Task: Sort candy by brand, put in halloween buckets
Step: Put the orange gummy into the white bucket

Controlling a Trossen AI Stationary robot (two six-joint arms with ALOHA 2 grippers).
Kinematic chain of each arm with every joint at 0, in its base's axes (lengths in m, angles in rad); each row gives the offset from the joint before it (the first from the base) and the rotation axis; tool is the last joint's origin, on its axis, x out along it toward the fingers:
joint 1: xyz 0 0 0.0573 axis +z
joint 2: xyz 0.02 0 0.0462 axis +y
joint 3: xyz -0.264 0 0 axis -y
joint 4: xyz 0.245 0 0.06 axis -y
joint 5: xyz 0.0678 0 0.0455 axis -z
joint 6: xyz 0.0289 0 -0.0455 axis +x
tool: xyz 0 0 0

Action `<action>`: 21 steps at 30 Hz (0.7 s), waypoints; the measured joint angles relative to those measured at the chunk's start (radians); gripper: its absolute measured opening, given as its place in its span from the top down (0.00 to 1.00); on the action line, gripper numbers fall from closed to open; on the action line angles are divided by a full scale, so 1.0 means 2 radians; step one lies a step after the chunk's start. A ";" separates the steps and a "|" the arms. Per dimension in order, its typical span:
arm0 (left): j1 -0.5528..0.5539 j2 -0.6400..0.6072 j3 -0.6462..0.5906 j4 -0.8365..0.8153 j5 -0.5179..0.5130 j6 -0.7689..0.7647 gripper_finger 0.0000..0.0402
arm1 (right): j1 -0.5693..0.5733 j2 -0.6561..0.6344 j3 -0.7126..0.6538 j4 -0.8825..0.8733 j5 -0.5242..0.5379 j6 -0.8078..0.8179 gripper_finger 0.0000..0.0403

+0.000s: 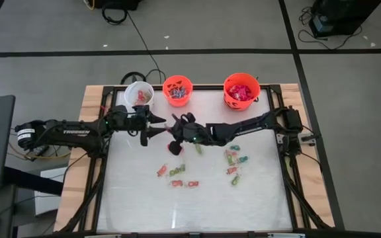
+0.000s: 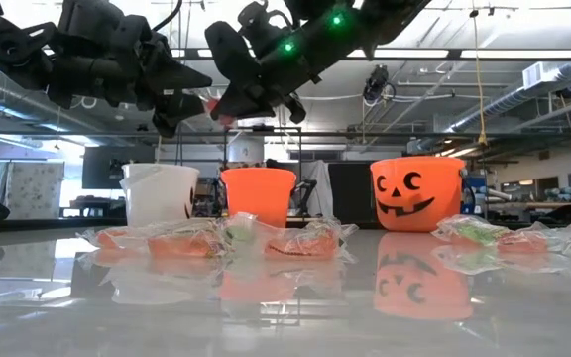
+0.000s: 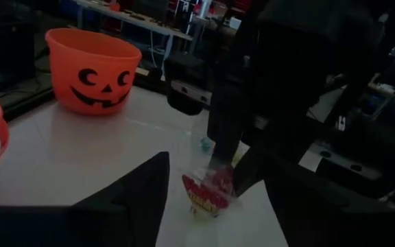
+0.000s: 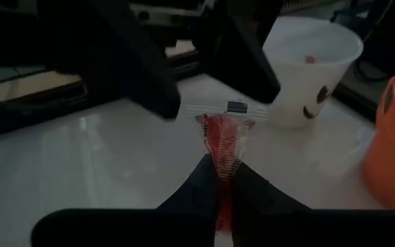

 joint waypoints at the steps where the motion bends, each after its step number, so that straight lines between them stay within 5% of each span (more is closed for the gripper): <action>1: 0.000 0.000 0.000 0.000 -0.002 0.000 0.39 | -0.001 0.000 0.000 0.006 0.000 -0.005 0.93; 14: 0.000 0.000 0.000 0.006 -0.040 -0.024 0.47 | -0.003 0.000 0.000 0.051 0.000 -0.054 0.93; 21: -0.004 0.000 0.000 0.027 -0.014 0.013 0.63 | -0.003 0.000 0.000 0.051 -0.004 -0.075 0.90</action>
